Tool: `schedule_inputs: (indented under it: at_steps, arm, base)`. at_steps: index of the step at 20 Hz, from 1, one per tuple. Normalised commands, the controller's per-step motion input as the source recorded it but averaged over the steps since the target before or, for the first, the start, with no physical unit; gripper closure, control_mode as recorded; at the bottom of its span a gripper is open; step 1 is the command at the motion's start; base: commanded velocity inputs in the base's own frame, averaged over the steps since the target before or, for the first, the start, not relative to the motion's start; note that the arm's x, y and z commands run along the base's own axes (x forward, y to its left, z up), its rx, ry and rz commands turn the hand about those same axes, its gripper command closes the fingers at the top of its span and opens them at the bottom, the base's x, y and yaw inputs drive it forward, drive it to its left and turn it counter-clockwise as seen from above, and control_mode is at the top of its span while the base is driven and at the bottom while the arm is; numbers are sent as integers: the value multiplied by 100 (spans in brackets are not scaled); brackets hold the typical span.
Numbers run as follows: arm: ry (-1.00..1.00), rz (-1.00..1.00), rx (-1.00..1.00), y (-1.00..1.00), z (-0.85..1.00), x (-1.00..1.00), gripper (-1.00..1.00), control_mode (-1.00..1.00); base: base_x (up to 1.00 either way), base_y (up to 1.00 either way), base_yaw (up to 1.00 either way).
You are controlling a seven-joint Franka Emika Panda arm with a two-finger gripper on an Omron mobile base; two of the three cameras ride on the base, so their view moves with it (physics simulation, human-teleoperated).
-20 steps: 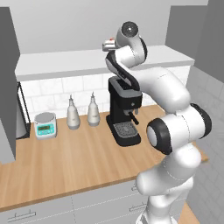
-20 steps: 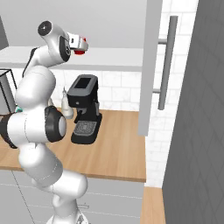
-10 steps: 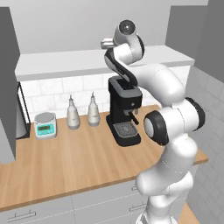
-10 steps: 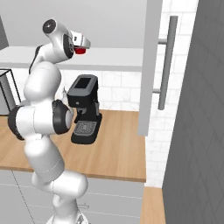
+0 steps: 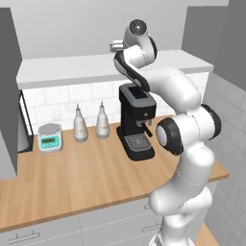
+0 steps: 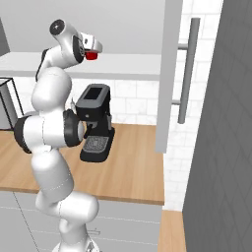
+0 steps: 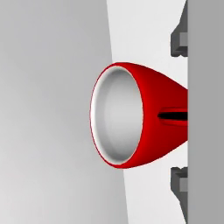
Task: Gather all objects into one cabinet and sort the glasses and bowls to opposite sides.
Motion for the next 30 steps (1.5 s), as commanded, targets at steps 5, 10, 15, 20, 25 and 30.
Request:
schedule_inputs:
  at_steps: [5,10,15,20,25,30]
  arm:
    - [0,0,0,11,0,-9,100,-100]
    - [0,0,0,14,0,-37,100,-100]
    - [0,0,0,1,-1,-18,100,-100]
    - [0,0,1,0,-5,-9,100,-100]
    - [0,0,2,0,-1,-48,100,-100]
    - [-1,0,2,5,0,-87,100,-100]
  base:
    - [0,0,0]
    - [0,0,0]
    - [0,0,0]
    - [0,0,0]
    - [0,0,0]
    - [0,0,0]
